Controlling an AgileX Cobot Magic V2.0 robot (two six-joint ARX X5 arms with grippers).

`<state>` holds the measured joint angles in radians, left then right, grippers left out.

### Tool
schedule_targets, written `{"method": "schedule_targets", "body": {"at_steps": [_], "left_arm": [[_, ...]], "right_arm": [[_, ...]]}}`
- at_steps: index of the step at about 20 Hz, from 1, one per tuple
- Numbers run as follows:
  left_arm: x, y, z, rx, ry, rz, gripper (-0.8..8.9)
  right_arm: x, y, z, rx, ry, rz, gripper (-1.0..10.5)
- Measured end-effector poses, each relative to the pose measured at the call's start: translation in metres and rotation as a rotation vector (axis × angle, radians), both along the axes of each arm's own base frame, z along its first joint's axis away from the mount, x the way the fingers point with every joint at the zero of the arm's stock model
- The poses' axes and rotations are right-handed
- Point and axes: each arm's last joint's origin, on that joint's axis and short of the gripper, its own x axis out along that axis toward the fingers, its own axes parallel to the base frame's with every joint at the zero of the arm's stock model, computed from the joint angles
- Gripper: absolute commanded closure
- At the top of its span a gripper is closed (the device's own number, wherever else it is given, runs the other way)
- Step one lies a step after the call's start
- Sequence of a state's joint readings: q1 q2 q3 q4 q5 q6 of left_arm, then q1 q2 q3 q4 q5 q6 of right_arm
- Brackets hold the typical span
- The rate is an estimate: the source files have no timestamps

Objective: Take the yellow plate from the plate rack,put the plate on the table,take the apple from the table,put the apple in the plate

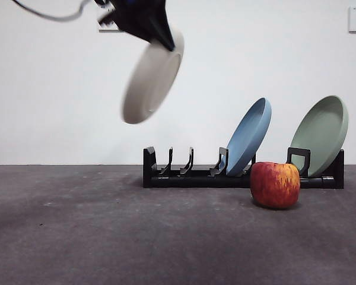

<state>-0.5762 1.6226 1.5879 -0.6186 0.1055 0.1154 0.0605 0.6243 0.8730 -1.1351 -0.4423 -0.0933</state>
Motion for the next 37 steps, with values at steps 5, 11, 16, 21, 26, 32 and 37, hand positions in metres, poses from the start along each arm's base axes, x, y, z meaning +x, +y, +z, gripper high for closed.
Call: {"method": "schedule_targets", "body": {"at_steps": [5,11,16,21,26,32,37], "left_arm": [[-0.053,-0.019,-0.014,0.355,0.113,-0.063,8.2],[-0.096,-0.062,-0.067,0.526,0.059,-0.171,8.2],[-0.109,-0.082,-0.117,0.571,0.01,-0.203,8.2],[-0.117,-0.107,-0.173,0.739,0.022,-0.247,8.2],[-0.12,-0.116,-0.194,0.805,0.016,-0.244,8.13],[-0.121,-0.115,-0.197,0.755,0.091,-0.248,5.85],[-0.125,-0.108,-0.178,0.734,0.094,-0.231,5.85]], "right_arm": [[0.0,0.0,0.0,0.0,0.0,0.0,2.9],[0.0,0.0,0.0,0.0,0.0,0.0,2.9],[0.0,0.0,0.0,0.0,0.0,0.0,2.9],[0.0,0.0,0.0,0.0,0.0,0.0,2.9],[0.0,0.0,0.0,0.0,0.0,0.0,2.9],[0.0,0.0,0.0,0.0,0.0,0.0,2.9],[0.0,0.0,0.0,0.0,-0.002,0.0,2.9]]}}
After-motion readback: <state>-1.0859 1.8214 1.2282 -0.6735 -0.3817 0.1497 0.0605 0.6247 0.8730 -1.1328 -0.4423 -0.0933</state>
